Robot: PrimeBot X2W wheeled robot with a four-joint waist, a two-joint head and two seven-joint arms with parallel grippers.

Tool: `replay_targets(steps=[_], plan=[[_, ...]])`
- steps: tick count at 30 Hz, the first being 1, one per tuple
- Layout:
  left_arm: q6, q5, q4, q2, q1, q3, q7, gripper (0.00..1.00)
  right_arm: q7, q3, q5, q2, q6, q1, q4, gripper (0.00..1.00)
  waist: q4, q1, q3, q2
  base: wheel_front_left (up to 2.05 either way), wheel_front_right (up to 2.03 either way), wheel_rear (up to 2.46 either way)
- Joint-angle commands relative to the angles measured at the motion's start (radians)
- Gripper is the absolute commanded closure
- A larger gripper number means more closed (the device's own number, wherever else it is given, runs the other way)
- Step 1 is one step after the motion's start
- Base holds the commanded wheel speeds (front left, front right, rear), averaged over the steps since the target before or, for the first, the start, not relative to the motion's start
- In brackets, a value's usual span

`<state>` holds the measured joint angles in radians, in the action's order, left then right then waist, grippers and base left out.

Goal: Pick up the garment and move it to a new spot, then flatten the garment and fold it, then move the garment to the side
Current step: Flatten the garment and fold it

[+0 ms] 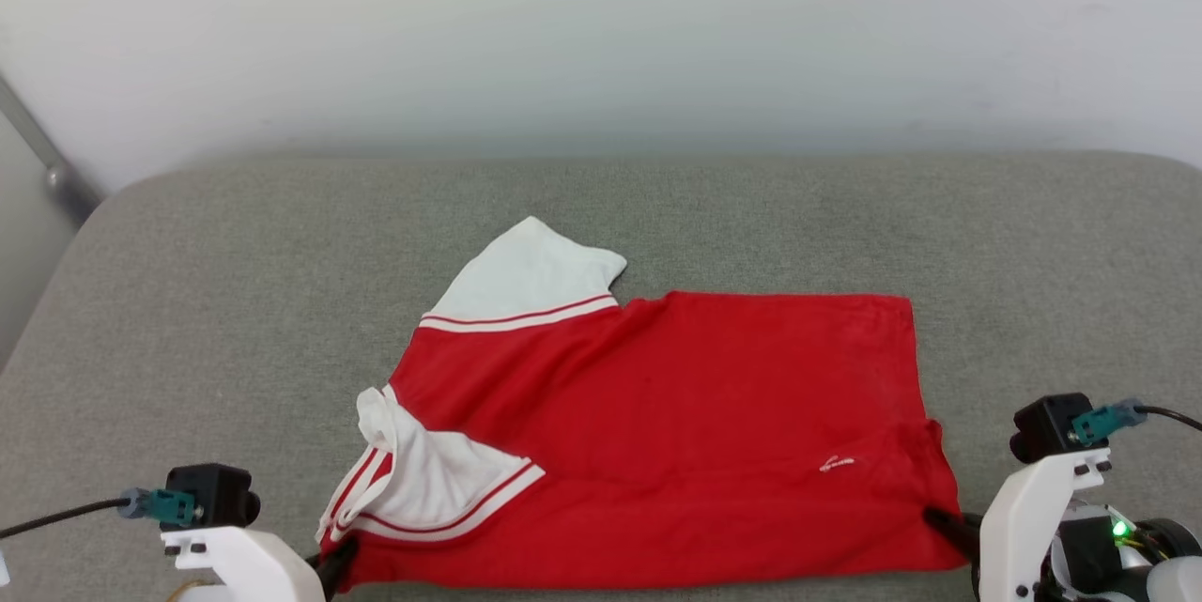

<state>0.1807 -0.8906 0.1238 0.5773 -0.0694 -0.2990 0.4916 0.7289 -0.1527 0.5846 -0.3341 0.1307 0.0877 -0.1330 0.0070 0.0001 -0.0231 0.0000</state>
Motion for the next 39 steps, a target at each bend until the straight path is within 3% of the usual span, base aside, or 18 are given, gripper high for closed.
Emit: replay_targets(steps=[1, 6, 9, 10, 11, 12, 17, 26, 33, 39], plan=[[0.011, 0.001, 0.007, 0.008, -0.026, 0.004, 0.003, 1.00, 0.008, 0.007, -0.001, -0.004, 0.000, -0.028, 0.015, 1.00, -0.003, -0.0001, 0.035, 0.0000, 0.00, 0.00, 0.00], [0.031, -0.024, 0.008, 0.007, -0.086, 0.007, 0.016, 1.00, 0.032, 0.046, -0.012, 0.017, 0.000, -0.100, 0.044, 1.00, -0.005, -0.0001, 0.056, 0.0000, 0.00, 0.00, 0.00], [0.020, -0.044, -0.014, -0.010, -0.102, -0.006, 0.024, 1.00, 0.036, 0.062, -0.023, 0.038, 0.000, -0.145, 0.037, 1.00, -0.007, -0.0001, 0.057, 0.0000, 0.00, 0.00, 0.00], [0.015, -0.053, -0.026, -0.021, -0.102, -0.007, 0.019, 1.00, 0.032, 0.066, -0.023, 0.047, 0.000, -0.157, 0.033, 0.72, -0.009, -0.0001, 0.056, 0.0000, 0.00, 0.00, 0.00], [0.013, -0.055, -0.043, -0.028, -0.100, -0.011, 0.017, 0.83, 0.030, 0.068, -0.027, 0.054, 0.000, -0.169, 0.026, 0.51, -0.010, -0.0001, 0.055, 0.0000, 0.00, 0.00, 0.00], [0.009, -0.062, -0.058, -0.038, -0.099, -0.016, 0.017, 0.01, 0.023, 0.070, -0.029, 0.063, 0.000, -0.179, 0.019, 0.00, -0.012, -0.0001, 0.053, 0.0000, 0.00, 0.00, 0.00], [-0.007, -0.046, -0.119, -0.057, -0.072, -0.007, -0.036, 0.00, -0.092, 0.067, -0.064, 0.076, 0.000, -0.180, 0.042, 0.00, -0.033, -0.0001, 0.044, 0.0000, 0.00, 0.00, 0.00], [0.036, 0.053, -0.097, -0.057, 0.043, 0.041, -0.177, 0.00, -0.415, 0.126, -0.215, 0.126, 0.000, -0.123, 0.144, 0.00, -0.091, -0.0001, 0.027, 0.0000, 0.00, 0.00, 0.00], [0.006, 0.127, -0.140, -0.061, 0.261, 0.063, -0.281, 0.00, -0.549, 0.126, -0.286, 0.177, 0.000, -0.006, 0.215, 0.00, -0.155, -0.0001, -0.115, 0.0000, 0.00, 0.00, 0.00], [-0.031, 0.160, -0.231, -0.058, 0.469, 0.062, -0.310, 0.00, -0.621, 0.106, -0.320, 0.194, 0.000, 0.085, 0.270, 0.00, -0.199, -0.0001, -0.247, 0.0000, 0.00, 0.00, 0.00]])
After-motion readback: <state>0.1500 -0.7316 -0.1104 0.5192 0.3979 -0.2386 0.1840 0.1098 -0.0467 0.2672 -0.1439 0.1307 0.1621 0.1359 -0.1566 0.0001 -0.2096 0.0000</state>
